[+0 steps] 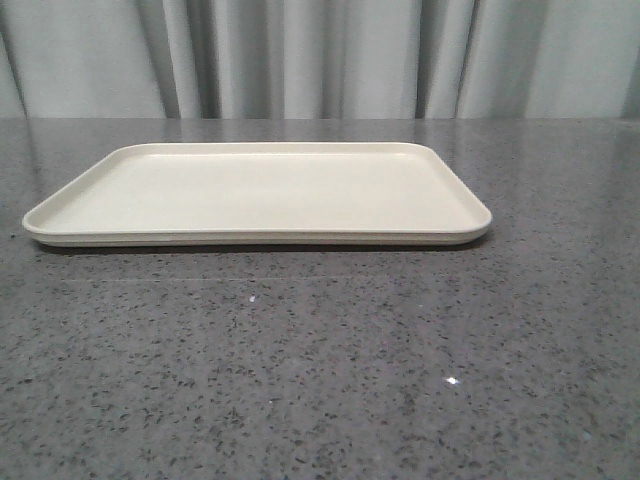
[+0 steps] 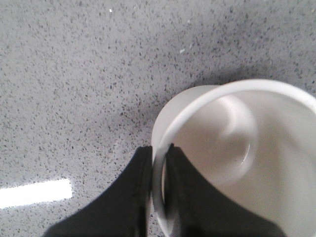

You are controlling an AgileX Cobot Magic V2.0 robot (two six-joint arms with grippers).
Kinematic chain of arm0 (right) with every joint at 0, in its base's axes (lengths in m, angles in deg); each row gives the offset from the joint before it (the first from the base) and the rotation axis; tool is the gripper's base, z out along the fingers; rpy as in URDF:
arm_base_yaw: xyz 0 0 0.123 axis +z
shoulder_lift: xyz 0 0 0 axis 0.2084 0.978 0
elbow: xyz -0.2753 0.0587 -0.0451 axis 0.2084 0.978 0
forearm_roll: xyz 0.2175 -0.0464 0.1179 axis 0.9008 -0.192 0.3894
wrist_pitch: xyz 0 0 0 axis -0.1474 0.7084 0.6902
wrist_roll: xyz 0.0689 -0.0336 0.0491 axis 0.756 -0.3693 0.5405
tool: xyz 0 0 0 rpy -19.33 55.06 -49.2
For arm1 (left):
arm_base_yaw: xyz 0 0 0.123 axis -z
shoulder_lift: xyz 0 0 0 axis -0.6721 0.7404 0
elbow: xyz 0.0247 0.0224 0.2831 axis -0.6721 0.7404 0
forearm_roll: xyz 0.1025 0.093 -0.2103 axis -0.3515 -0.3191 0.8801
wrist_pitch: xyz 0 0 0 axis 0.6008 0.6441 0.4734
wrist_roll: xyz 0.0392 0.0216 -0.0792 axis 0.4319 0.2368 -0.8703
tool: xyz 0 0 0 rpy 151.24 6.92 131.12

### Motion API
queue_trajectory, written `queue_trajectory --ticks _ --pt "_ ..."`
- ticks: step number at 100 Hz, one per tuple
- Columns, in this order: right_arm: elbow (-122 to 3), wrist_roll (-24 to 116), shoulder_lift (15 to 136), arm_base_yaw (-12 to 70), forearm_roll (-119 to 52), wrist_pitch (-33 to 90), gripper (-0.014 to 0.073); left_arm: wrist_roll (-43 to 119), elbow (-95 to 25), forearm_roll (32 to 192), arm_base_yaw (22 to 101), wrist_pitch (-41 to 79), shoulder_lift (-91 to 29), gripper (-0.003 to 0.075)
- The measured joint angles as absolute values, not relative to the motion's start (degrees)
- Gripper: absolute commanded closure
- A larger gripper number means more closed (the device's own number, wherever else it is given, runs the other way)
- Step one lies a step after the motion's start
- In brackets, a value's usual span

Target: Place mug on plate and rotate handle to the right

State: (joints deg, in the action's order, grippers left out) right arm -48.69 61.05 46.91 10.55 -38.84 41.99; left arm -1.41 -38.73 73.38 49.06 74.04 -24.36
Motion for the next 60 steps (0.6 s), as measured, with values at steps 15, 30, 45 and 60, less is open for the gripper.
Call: queue_trajectory --ticks 15,30,45,60 --pt "-48.69 61.05 46.91 10.55 -38.84 41.99 0.0293 -0.53 -40.55 74.37 49.06 75.19 -24.36 0.0729" --pt "-48.69 61.05 46.91 10.55 -38.84 42.12 0.0293 0.34 -41.95 76.02 49.06 75.55 -24.36 0.0729" --pt "-48.69 61.05 46.91 10.55 -38.84 42.12 0.0293 1.22 -44.58 79.25 49.06 75.52 -23.72 0.0729" --pt "-48.69 61.05 46.91 10.55 -38.84 42.12 0.0293 2.59 -49.19 82.87 49.06 74.84 -22.14 0.073"
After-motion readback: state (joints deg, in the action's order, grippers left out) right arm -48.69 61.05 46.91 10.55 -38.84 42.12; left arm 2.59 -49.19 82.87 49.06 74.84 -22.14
